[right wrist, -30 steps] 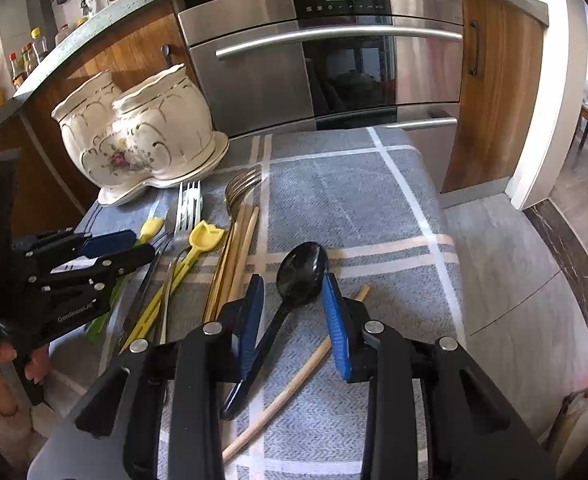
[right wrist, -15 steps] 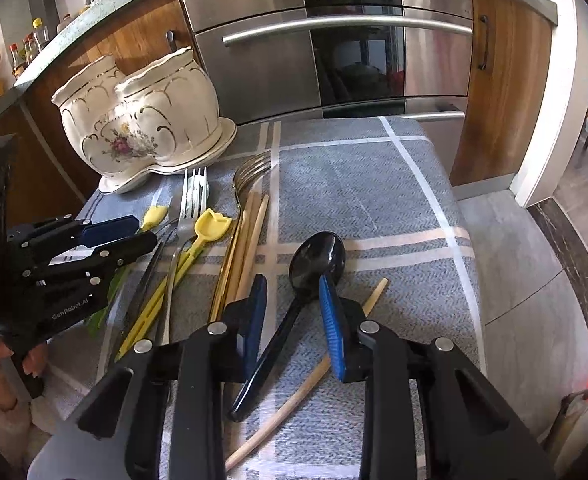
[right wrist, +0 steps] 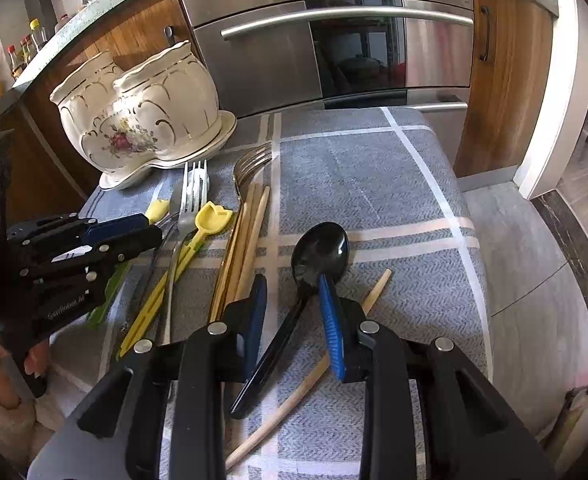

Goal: Organize utensils
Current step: 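Close the right tool on the black spoon while the left tool grasps the silver slotted spoon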

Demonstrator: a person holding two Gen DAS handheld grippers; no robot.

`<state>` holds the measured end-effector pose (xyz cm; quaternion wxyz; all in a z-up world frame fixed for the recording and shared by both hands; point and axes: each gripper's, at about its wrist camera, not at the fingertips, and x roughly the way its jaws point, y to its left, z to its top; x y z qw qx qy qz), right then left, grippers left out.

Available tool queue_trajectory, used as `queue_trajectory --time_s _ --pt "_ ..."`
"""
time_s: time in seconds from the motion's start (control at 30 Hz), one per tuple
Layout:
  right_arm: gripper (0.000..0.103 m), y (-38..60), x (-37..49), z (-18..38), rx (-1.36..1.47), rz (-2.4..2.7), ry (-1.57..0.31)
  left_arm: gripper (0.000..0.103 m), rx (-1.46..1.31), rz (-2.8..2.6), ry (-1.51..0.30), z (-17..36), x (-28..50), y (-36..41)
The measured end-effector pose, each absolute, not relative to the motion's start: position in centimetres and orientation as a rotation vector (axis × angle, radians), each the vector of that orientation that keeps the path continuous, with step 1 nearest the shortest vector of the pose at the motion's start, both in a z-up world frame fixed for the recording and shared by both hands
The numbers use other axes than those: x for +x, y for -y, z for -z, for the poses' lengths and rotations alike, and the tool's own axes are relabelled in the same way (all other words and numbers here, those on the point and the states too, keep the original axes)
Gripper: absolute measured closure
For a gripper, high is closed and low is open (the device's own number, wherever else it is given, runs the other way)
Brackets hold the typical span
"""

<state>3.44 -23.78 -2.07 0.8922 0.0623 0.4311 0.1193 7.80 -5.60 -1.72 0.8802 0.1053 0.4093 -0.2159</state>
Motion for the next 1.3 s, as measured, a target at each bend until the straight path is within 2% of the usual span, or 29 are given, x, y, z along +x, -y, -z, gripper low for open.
queue_trajectory --time_s 0.7,0.97,1.17,1.23,1.3 --pt "0.077 23.9 4.6 2.1 0.104 -0.183 -0.885 0.086 0.262 0.449 -0.861 2.1 7.3 5.8" --pt "0.077 25.2 5.9 2.1 0.186 -0.171 -0.886 0.086 0.247 0.456 -0.865 2.0 7.2 5.1" --pt "0.077 23.7 6.1 2.2 0.093 -0.159 -0.866 0.086 0.266 0.450 -0.860 2.0 7.2 5.7" --pt "0.094 23.6 6.1 2.2 0.084 -0.154 -0.860 0.090 0.275 0.451 -0.858 2.0 7.2 6.1" --pt "0.099 23.9 5.9 2.1 0.110 -0.162 -0.851 0.096 0.278 0.449 -0.857 2.0 7.2 6.3"
